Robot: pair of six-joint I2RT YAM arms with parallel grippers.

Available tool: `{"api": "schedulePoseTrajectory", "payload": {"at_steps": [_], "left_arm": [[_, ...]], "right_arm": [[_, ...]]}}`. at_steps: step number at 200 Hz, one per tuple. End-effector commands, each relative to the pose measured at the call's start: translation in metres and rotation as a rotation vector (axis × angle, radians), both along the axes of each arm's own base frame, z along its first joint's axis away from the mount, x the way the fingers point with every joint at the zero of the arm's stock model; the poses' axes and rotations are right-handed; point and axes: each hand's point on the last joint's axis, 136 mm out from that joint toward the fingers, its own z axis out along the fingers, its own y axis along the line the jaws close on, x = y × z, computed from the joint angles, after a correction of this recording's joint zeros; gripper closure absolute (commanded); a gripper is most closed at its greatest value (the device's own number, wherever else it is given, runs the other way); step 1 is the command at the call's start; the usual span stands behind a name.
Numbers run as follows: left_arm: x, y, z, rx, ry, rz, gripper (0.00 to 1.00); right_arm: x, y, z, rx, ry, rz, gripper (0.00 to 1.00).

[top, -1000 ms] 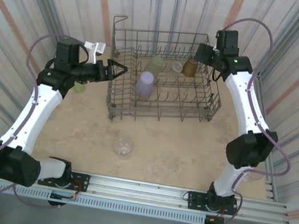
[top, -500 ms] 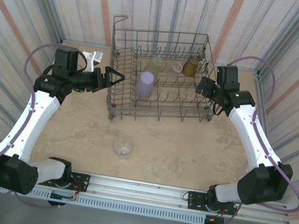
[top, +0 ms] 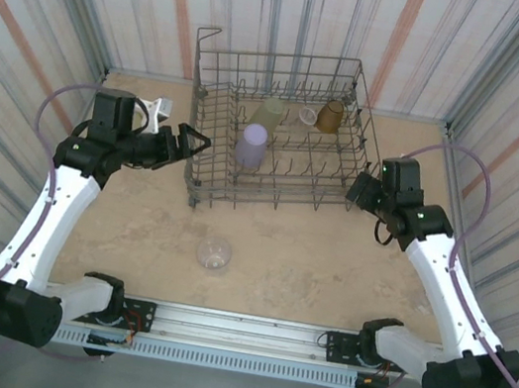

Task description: Load the cups into the dish rack

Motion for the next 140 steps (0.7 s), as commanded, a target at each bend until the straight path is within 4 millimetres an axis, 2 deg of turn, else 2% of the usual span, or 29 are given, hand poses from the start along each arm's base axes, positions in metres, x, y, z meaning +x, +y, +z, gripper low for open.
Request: {"api": "schedulePoseTrajectory", "payload": {"at_steps": [1, 11, 32, 80, 109, 140], "left_arm": [[0.003, 0.025, -0.003, 0.151, 0.007, 0.093, 0.01], [0.009, 0.035, -0.003, 0.193, 0.014, 0.128, 0.01], [0.025, 0.058, -0.007, 0.285, 0.04, 0.208, 0.01], [0.076, 0.113, -0.02, 0.504, 0.08, 0.392, 0.01], [0.107, 0.141, -0.041, 0.592, 0.139, 0.458, 0.02], [0.136, 0.16, -0.066, 0.552, 0.17, 0.517, 0.1]], "right_arm": [[-0.019, -0.004, -0.005, 0.014, 0.007, -0.025, 0.01], [-0.022, -0.006, -0.01, 0.01, 0.016, -0.026, 0.01], [-0.032, -0.01, -0.004, 0.01, -0.02, -0.028, 0.01], [-0.037, -0.013, 0.0, -0.002, -0.037, -0.012, 0.01], [-0.041, -0.013, 0.0, 0.003, -0.046, -0.004, 0.01], [-0.046, -0.017, 0.002, 0.004, -0.065, -0.012, 0.01]]}}
